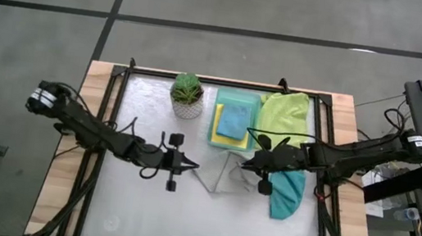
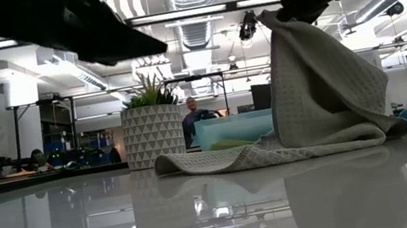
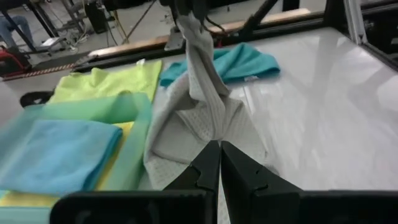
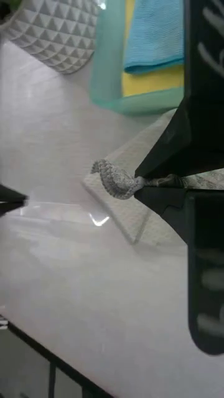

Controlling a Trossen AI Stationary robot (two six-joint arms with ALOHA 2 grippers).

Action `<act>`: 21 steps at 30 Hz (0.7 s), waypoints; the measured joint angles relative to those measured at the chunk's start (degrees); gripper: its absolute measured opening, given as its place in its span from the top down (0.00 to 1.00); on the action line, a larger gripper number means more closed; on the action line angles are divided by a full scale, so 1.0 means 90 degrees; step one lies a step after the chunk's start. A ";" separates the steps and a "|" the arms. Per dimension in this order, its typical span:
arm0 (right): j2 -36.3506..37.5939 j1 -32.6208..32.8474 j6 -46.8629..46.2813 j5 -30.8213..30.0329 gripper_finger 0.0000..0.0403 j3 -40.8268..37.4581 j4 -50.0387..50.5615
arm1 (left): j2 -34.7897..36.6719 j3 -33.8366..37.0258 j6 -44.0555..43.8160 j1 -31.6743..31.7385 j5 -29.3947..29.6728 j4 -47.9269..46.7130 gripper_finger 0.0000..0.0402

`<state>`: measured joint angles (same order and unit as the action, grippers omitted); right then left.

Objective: Fold microfiber towels
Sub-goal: Fold the gray microfiber cloth

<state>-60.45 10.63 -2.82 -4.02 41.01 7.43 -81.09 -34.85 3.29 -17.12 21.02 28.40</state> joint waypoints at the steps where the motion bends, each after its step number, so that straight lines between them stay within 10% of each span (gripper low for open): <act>1: 0.0000 0.0000 0.0046 -0.0001 0.97 -0.0005 -0.0031 | -0.0114 -0.0006 0.0002 0.0000 0.0000 0.0111 1.00; 10: 0.0000 0.0012 0.0433 0.0015 0.97 -0.0098 -0.0728 | -0.0829 -0.0039 0.0005 0.0064 0.0026 0.1064 1.00; 21: 0.0000 0.0013 0.0088 0.1574 0.97 -0.0534 -0.1275 | -0.1355 -0.0134 0.0000 0.0122 0.0027 0.1365 1.00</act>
<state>-60.45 10.75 -2.03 10.14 36.21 -4.05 -93.28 -36.06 3.29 -16.03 21.26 40.68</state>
